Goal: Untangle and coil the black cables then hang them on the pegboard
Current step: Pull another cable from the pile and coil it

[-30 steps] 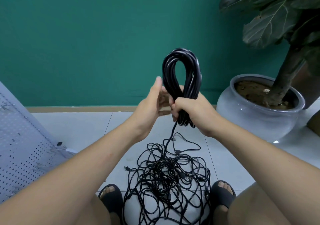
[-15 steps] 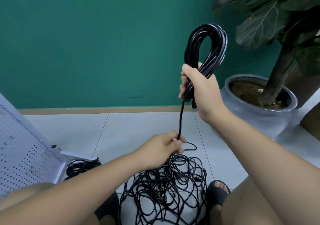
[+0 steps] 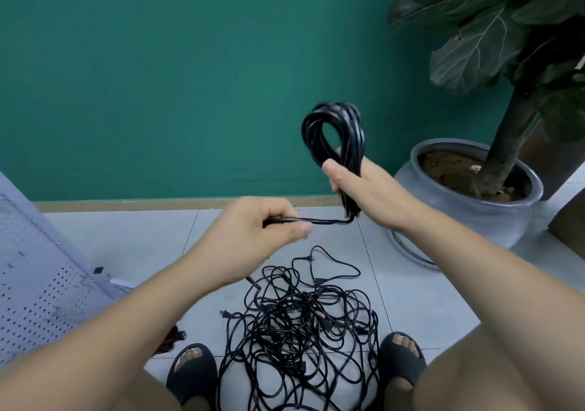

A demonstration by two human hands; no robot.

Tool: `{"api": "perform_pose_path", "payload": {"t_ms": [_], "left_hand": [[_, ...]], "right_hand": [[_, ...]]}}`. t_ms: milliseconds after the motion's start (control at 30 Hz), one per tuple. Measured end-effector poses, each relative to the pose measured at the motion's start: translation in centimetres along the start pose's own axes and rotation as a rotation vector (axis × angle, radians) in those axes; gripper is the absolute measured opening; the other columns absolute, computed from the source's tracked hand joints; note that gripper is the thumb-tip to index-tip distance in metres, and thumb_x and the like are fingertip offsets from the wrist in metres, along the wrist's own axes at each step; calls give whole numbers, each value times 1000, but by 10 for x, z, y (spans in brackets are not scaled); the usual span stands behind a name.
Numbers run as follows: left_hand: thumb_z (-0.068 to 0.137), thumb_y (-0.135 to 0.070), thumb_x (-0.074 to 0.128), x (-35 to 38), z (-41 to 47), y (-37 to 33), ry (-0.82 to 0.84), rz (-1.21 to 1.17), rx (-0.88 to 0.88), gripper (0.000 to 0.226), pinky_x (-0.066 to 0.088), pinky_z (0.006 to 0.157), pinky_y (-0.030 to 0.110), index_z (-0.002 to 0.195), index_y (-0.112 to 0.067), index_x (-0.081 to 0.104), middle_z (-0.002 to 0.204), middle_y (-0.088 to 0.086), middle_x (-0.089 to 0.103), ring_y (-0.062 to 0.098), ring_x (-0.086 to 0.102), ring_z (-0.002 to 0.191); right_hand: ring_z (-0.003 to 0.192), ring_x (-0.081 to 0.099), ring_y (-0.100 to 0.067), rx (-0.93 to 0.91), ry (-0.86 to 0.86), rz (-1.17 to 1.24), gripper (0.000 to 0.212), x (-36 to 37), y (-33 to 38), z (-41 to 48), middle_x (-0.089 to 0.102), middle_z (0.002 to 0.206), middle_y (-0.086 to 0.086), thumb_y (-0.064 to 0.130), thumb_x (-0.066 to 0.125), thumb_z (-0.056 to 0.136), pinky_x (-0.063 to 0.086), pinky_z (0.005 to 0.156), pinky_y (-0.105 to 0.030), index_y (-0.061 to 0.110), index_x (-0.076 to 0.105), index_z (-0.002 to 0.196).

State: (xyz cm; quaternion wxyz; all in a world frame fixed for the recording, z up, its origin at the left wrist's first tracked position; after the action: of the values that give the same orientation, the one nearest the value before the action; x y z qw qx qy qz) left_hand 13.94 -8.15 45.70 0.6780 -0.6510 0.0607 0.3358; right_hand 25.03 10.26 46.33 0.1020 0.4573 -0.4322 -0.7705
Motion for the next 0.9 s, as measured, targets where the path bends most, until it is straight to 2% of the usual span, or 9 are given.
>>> {"api": "perform_pose_path", "payload": {"t_ms": [133,300,400,500,567,633,767,867,900], "left_hand": [[85,-38,88,-20,1,-3,-60,-101,17,19,31,64,33,83,-22,77,60,-2,41,18,35,64],[68,-34,96,-42,4,-18,-234,-103,119,30,27,60,30,76,-17,73,55,-8,38,16,32,62],[68,-30,98,-61,4,-27,-340,-16,176,33,28,54,25,72,-15,69,52,-12,41,9,33,56],[72,-31,98,-67,11,-15,-335,-30,120,34,34,57,26,71,-16,67,56,-5,53,9,40,57],[74,-34,97,-61,16,-4,-319,-93,53,35,41,64,30,74,-17,67,65,10,63,13,49,62],[82,-36,92,-56,18,2,-356,-197,13,34,43,69,33,78,-16,65,70,7,64,14,52,67],[100,-49,71,-41,21,3,-343,-417,-34,35,41,80,42,93,-18,57,88,1,56,17,47,81],[102,-63,58,-32,23,5,-360,-474,-90,44,53,91,56,103,-19,50,99,0,60,18,54,90],[105,-62,53,-30,23,5,-380,-499,-108,42,55,88,51,107,-20,50,100,-2,62,15,57,90]], "right_hand": [[68,57,-9,-12,214,101,63,31,2,-17,63,77,10,81,41,99,48,70,-35,21,57,90],[69,56,-8,-58,408,268,52,55,24,-39,60,77,9,71,39,101,46,67,-28,27,64,92],[69,57,-19,-42,527,231,60,66,28,-48,56,76,-10,78,48,98,49,62,-32,20,60,90],[78,58,-19,-15,617,122,68,76,26,-54,58,85,-1,73,64,94,55,70,-46,5,58,103],[80,59,-10,-23,624,74,40,80,25,-55,61,85,11,50,74,97,55,78,-40,13,62,107],[70,54,-7,-20,571,72,24,78,29,-53,56,75,14,30,74,97,48,68,-31,11,59,101],[66,41,-11,-77,388,45,22,69,41,-48,42,73,5,14,67,93,39,62,-32,9,46,89],[60,43,-13,-87,308,14,24,68,46,-48,45,69,-3,17,66,90,42,58,-34,15,42,84],[59,44,-13,-94,290,11,24,68,47,-49,47,69,-5,17,66,89,43,57,-35,15,42,84]]}}
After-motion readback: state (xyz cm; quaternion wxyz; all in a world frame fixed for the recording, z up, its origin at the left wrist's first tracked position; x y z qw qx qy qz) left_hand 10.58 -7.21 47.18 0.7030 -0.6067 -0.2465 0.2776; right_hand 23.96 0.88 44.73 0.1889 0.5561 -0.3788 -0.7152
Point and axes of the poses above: each hand's wrist, its own z-axis towards the middle knuckle, its own x-axis out of the palm, y = z × x, the point moved 7 cm from there along z, towards the middle knuckle
